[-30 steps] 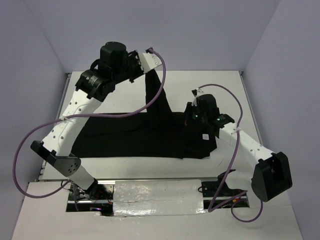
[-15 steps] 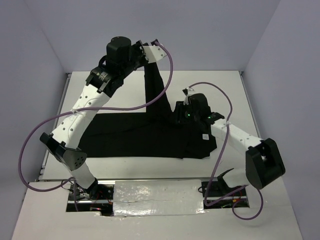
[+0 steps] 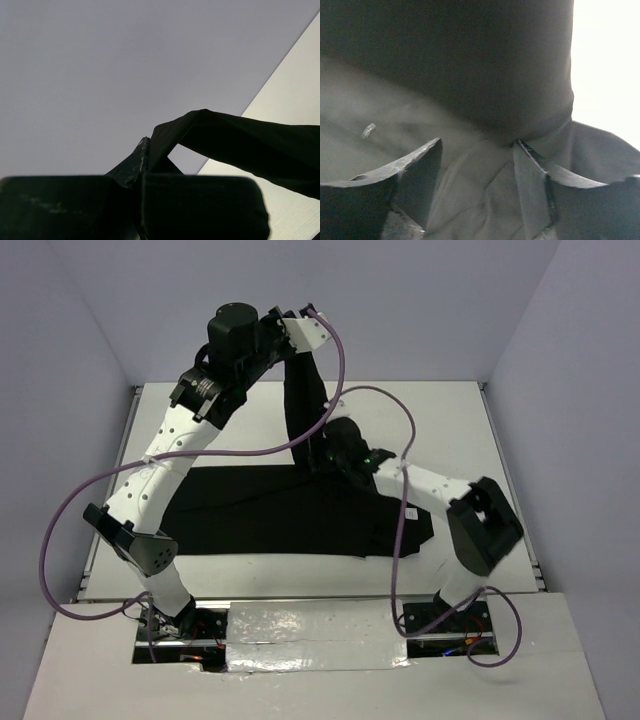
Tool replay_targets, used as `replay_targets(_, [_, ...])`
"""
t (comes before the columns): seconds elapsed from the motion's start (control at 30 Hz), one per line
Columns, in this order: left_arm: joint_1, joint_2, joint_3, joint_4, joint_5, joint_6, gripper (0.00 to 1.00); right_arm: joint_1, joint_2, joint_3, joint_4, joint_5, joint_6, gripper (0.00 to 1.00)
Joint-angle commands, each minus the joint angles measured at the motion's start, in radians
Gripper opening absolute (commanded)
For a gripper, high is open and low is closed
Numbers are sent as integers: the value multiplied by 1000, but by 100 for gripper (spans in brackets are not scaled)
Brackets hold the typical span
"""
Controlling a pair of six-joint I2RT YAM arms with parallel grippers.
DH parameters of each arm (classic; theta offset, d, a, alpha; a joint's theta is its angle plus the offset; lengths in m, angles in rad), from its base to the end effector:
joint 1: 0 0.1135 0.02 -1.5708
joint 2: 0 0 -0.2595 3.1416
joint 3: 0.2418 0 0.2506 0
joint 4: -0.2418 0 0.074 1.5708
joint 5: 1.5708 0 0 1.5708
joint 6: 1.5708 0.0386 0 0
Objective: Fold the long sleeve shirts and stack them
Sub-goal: Fold the shirt
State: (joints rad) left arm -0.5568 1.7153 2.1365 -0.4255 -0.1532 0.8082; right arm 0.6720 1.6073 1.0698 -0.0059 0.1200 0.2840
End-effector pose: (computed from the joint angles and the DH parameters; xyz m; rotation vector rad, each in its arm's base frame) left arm 0.3147 -0.1890 0.5241 0.9025 1.3016 0.3174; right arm 0.2888 0.2238 0.2417 -0.3414 2.1142 0.4413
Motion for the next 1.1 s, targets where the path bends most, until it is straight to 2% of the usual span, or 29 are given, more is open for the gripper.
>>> replay_targets(0.0, [3, -16, 25, 71, -20, -6, 0, -8, 142, 198, -119, 314, 44, 65])
replay_targets(0.07, [3, -20, 19, 83, -32, -1, 0, -20, 199, 299, -220, 409, 70, 60])
replay_targets(0.17, [5, -23, 14, 87, -45, 2, 0, -50, 264, 363, -287, 415, 84, 39])
replay_targets(0.2, [5, -25, 11, 90, -51, 2, 0, -58, 272, 369, -304, 418, 93, 24])
replay_targets(0.27, [5, -25, 8, 94, -58, 9, 0, -72, 257, 346, -304, 425, 113, 16])
replay_targets(0.33, [5, -23, 5, 90, -65, 14, 0, -87, 204, 306, -267, 396, 98, 16])
replay_targets(0.43, [5, -19, 2, 88, -62, 11, 0, -107, 149, 246, -206, 379, 69, 23])
replay_targets(0.47, [5, -19, 2, 87, -60, 11, 0, -112, 137, 243, -206, 377, 66, 26])
replay_targets(0.77, [5, -22, 5, 73, -37, 3, 0, -241, 129, 248, -256, 345, 75, 29])
replay_targets(0.9, [1, -32, 5, 27, 15, -7, 0, -268, 131, 260, -261, 337, 41, 29])
replay_targets(1.07, [-12, -46, 16, -59, 145, -17, 0, -288, 128, 272, -244, 282, 4, 30])
